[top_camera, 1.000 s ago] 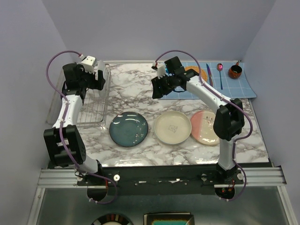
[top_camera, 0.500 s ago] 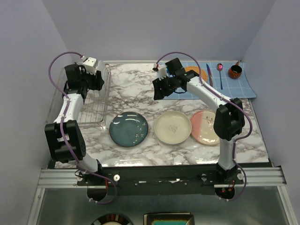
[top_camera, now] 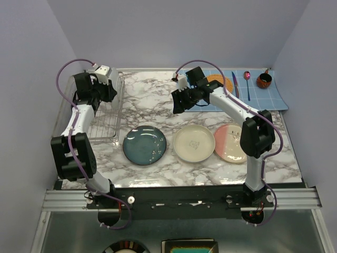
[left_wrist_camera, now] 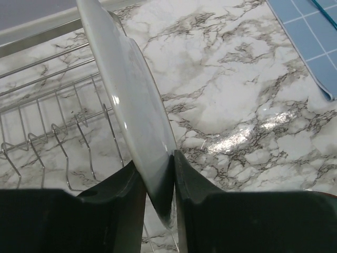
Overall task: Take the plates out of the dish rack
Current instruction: Unload the plate from the dish rack, then place the plate at the center of the board.
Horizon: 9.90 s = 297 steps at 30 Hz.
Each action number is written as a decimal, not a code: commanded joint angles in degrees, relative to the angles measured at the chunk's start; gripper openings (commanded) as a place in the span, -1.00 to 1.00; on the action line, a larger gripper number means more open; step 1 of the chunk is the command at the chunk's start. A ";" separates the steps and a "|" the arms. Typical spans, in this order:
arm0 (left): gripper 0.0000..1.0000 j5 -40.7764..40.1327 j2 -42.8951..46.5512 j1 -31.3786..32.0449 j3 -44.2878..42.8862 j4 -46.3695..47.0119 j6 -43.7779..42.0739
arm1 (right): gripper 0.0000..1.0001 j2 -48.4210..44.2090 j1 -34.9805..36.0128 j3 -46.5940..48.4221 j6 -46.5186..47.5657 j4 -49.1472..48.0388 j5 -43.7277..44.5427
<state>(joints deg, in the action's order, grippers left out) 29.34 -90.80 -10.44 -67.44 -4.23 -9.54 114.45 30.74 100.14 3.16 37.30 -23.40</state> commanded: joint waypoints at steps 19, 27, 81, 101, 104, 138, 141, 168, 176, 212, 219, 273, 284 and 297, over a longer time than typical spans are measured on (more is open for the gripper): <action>-1.00 2.83 1.68 -0.46 -4.72 1.33 0.66 | 0.17 -0.46 -0.24 -1.53 1.06 -0.65 -1.65; -1.00 0.46 5.37 -0.46 -7.97 1.50 1.89 | 0.17 -0.02 -0.24 -1.35 0.88 -0.39 -2.44; -1.00 16.18 6.78 -19.18 -6.39 22.77 27.72 | 0.17 2.44 -0.24 -1.79 1.06 -0.03 -5.69; -1.00 19.70 11.08 -18.66 -13.33 15.23 25.72 | 0.17 2.27 -0.24 -0.73 1.24 0.58 -5.96; -1.00 20.40 13.62 -17.69 -13.24 11.63 22.29 | 0.17 2.26 -0.24 -0.82 1.24 0.58 -6.13; -1.00 -39.52 31.74 38.11 -4.81 -34.36 -33.26 | 0.22 5.87 -17.03 18.69 -19.15 3.05 -35.56; -1.00 -45.68 31.66 43.73 -2.79 -33.48 -33.09 | 0.23 4.90 -17.12 16.50 -22.58 -0.11 -39.79; -1.00 -63.17 30.51 56.75 7.14 -21.70 -36.60 | 0.25 10.88 -9.65 15.52 -35.51 -11.02 -52.37; -1.00 -63.62 32.88 60.35 11.36 -19.16 -40.81 | 0.25 11.32 -9.65 17.28 -30.67 -6.19 -50.78; -1.00 -68.01 38.86 70.20 25.25 -1.22 -60.51 | 0.25 15.62 -6.66 15.52 -23.81 0.05 -50.61; -1.00 -67.31 39.47 71.17 25.60 -4.02 -58.14 | 0.15 16.77 -6.13 18.86 -24.34 0.05 -50.96; -0.67 -66.79 39.56 71.79 31.23 1.42 -59.28 | -0.99 13.51 -3.58 15.97 -26.54 -3.99 -52.63; -0.16 -66.70 40.35 71.08 33.16 1.68 -59.81 | -0.99 11.85 -3.58 15.00 -27.06 -5.13 -53.24; 0.38 -66.61 42.11 69.24 33.95 0.63 -59.54 | -0.99 11.93 -3.67 15.61 -26.89 -4.78 -53.42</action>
<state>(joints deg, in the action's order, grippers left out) -35.81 -50.46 59.94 -33.50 -6.11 -68.77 129.69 26.04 114.78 -23.29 33.04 -70.74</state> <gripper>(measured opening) 0.675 0.180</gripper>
